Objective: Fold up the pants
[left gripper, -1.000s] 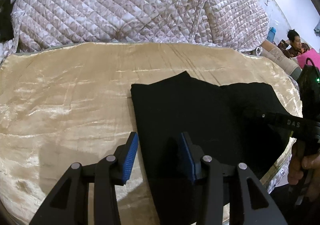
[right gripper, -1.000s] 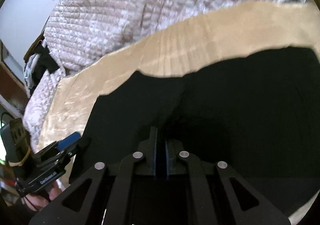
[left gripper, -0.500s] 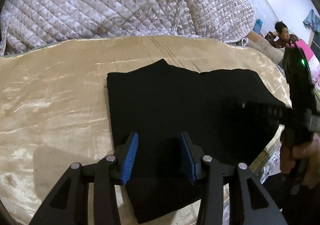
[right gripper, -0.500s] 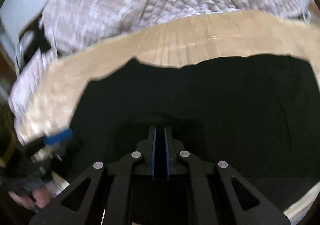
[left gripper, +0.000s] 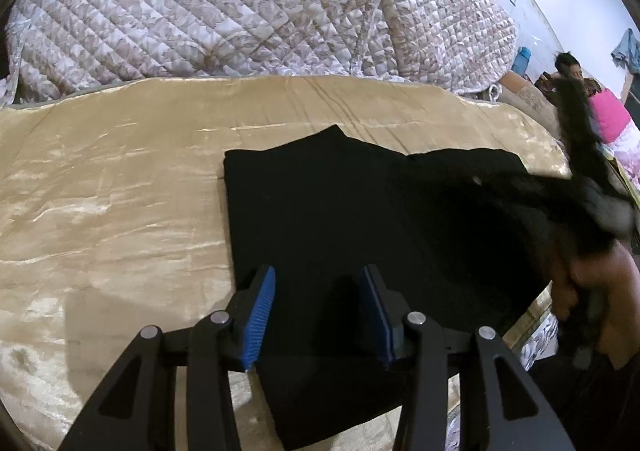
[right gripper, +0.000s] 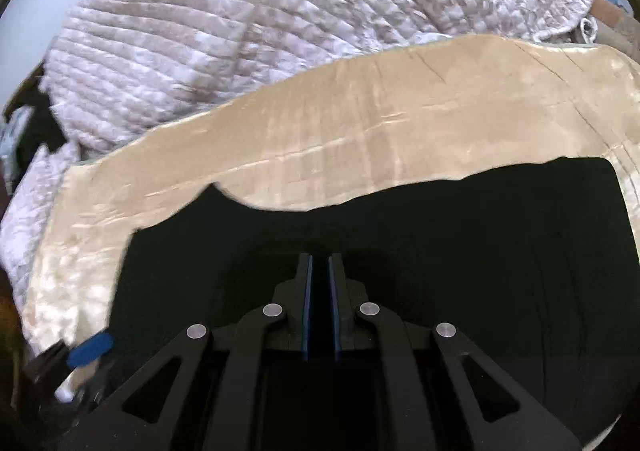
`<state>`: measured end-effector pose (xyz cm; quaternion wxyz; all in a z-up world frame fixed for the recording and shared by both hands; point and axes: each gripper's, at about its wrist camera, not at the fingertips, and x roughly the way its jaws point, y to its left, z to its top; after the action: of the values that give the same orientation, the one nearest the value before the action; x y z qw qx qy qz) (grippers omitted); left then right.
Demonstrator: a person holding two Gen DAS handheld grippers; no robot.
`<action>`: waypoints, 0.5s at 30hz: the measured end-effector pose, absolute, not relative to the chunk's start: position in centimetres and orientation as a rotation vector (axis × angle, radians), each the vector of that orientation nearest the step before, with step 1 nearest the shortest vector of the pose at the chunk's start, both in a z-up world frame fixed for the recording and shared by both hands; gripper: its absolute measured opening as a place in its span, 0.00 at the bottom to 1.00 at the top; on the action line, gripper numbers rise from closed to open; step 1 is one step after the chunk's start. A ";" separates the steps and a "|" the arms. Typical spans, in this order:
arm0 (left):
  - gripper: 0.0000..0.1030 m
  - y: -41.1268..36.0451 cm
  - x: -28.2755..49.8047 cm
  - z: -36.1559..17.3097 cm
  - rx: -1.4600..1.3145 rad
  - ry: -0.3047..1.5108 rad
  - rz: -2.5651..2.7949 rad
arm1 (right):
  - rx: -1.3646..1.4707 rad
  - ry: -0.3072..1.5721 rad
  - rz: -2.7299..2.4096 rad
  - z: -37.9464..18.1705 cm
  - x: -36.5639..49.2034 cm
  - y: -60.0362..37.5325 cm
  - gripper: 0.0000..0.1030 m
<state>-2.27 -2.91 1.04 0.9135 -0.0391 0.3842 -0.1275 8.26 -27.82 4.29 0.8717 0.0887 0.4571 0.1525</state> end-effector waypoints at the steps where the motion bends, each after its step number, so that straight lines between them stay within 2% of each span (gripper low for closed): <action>1: 0.46 -2.9 -2.3 1.1 -0.081 0.792 -0.259 | 0.184 0.952 0.337 4.6 7.3 -27.7 0.11; 3: 0.46 -2.9 -2.4 1.2 -0.078 0.792 -0.254 | 0.132 0.938 0.364 4.9 4.7 -27.0 0.16; 10: 0.46 -3.0 -4.5 1.4 -0.075 0.756 -0.238 | 0.024 0.899 0.434 4.0 -2.9 -25.5 0.17; 15: 0.46 -4.2 -5.1 0.2 0.015 0.746 -0.213 | -0.066 0.876 0.403 3.6 -3.2 -25.5 0.17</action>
<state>-5.12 -4.21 0.23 0.9256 0.0074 0.3639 -0.1040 -3.24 -25.49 3.59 0.8854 -0.0316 0.4213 0.1939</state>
